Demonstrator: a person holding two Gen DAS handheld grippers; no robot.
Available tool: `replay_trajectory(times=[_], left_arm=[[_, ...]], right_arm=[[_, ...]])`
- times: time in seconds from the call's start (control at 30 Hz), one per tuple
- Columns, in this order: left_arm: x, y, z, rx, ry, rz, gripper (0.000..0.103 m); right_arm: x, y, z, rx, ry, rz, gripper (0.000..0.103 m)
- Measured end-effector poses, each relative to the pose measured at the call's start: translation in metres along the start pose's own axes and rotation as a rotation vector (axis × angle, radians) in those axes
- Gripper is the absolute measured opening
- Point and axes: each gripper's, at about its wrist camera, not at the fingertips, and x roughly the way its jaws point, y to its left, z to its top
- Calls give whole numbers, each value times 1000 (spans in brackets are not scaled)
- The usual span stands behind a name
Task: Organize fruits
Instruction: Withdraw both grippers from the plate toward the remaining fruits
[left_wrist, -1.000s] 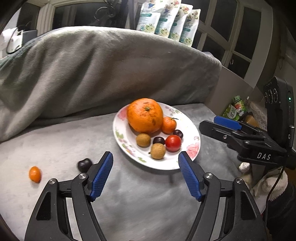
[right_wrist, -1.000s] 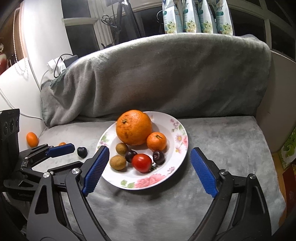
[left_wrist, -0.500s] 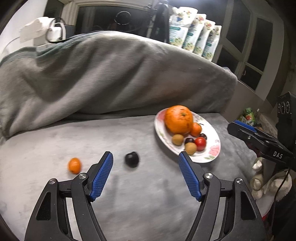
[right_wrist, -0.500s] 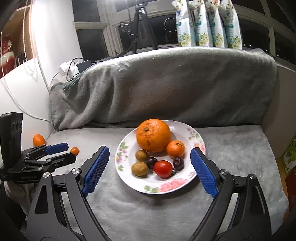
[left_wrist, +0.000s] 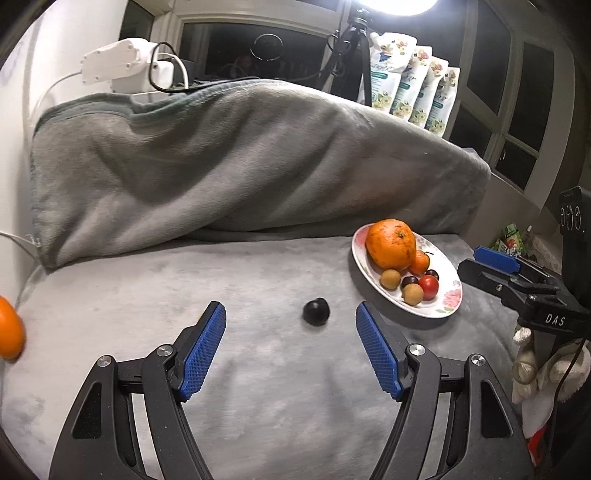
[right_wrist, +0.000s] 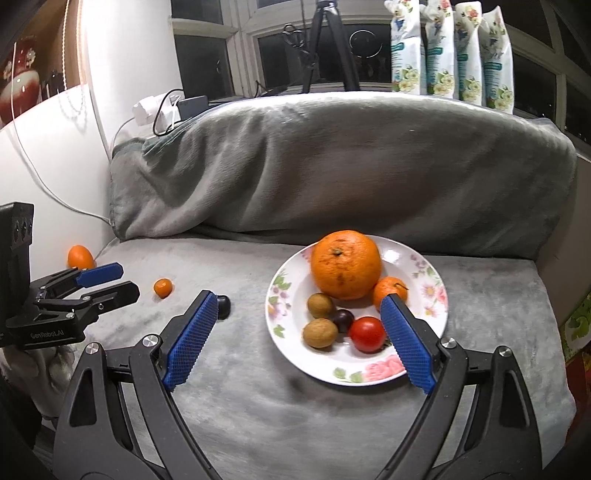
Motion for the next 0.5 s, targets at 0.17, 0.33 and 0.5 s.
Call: replay_trajectory(times=[0.17,0.33,0.5], left_arm=[[-2,9,1,3,-10,-4,73],[-1,21,0,-13,-8,-2,73],[3,35,-3,-34,4,7,73]], right_arm=[[7,16,1,-14,7,27,92],[18,31,-1,-21,28,64,92],[28,45,-4,-34,48,88,92]])
